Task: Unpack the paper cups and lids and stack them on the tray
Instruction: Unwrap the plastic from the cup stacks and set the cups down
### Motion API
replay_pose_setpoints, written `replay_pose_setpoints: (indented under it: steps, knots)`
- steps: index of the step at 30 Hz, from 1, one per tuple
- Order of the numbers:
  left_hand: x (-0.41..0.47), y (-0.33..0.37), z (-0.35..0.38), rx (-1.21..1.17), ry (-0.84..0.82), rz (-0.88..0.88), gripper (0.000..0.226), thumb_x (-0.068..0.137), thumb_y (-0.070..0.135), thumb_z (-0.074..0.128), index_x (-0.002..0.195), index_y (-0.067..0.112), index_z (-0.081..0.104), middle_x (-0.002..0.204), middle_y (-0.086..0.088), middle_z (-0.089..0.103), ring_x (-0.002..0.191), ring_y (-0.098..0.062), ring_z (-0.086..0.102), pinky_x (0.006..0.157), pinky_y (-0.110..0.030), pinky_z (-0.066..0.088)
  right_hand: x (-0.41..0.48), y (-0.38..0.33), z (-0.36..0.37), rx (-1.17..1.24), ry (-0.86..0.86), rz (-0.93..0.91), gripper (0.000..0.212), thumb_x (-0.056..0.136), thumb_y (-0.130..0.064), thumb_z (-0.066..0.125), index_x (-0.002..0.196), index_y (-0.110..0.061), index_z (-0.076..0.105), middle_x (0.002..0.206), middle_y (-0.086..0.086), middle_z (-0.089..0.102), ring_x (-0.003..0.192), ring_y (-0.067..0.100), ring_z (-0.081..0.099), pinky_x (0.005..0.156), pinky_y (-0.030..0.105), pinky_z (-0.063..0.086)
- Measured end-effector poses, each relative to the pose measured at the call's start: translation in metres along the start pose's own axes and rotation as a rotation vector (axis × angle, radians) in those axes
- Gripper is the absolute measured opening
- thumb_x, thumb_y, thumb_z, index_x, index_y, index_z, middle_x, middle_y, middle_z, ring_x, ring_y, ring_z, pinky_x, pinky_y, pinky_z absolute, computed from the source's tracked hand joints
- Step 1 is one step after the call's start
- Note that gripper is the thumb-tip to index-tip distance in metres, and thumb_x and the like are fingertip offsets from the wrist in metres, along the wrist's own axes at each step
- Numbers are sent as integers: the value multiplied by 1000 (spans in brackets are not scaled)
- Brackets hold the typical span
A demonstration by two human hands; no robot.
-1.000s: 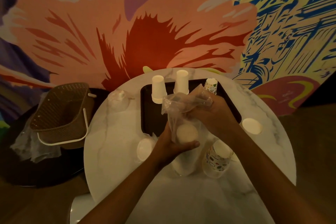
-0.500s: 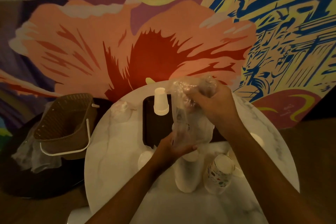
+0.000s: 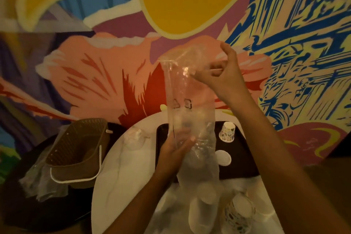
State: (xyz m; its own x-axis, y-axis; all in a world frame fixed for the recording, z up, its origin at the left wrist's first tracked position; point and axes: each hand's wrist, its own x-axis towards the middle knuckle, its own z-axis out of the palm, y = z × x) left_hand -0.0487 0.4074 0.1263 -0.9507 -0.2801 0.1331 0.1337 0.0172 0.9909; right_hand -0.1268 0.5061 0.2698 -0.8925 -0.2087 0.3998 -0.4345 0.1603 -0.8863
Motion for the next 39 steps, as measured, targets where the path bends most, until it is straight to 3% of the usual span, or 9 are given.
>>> replay_pose_setpoints:
  steps: [5,9,13,18,21,23,27,34,39]
  knots:
    - [21,32,-46,-46,61,22,21,84,18,62,105,17,63,89,1,72,87,-12,68,75,-18,54,-11,16,30,-60,-180,64,57,85,-35,60,136,-23,36,95,-11,53,85,1,53,66,18,42]
    - [31,39,-96,26,105,1,21,82,18,65,103,14,64,85,2,73,81,-12,69,78,-26,55,-23,37,78,2,-304,133,29,88,-23,59,115,-20,50,107,-2,59,95,17,60,71,22,50]
    - [29,31,-158,-15,212,-91,28,85,17,63,112,12,60,100,-8,70,88,-21,69,76,-30,58,-22,48,133,102,-285,176,12,88,-9,57,98,-16,53,89,-1,62,72,9,61,56,12,51]
    - [22,18,-251,-10,342,-152,12,86,15,60,97,21,64,91,1,72,72,-3,69,64,-18,53,-16,53,217,166,-348,240,10,87,-7,58,94,-11,52,80,0,63,57,2,62,49,12,50]
    - [20,17,-308,70,434,-144,11,89,17,57,95,24,62,77,11,68,61,5,65,55,-9,50,-16,50,274,143,-457,265,20,89,-9,57,108,-7,53,77,-1,62,61,8,60,49,13,49]
    - [20,17,-350,156,479,-140,10,91,19,54,96,25,62,76,11,66,68,0,66,58,-11,50,-15,49,310,135,-504,276,27,89,-13,57,115,-8,52,77,-1,62,62,13,59,53,18,49]
    - [28,3,-434,251,587,-170,10,91,24,54,93,30,63,94,-3,67,93,-23,63,89,-37,49,-8,53,368,102,-521,270,22,90,-18,57,110,-18,50,75,-1,62,61,13,58,56,22,46]
    - [66,-59,-531,342,672,-314,26,94,26,49,114,13,58,103,-9,62,93,-23,58,84,-34,45,-2,78,434,42,-520,293,10,94,-19,49,101,-18,55,75,3,62,59,11,57,51,7,44]
    - [90,-140,-549,492,591,-455,31,88,14,59,118,7,55,104,-20,65,89,-26,60,81,-33,43,-3,104,460,-33,-533,351,13,95,-19,47,103,-23,56,73,-2,62,62,10,59,64,18,47]
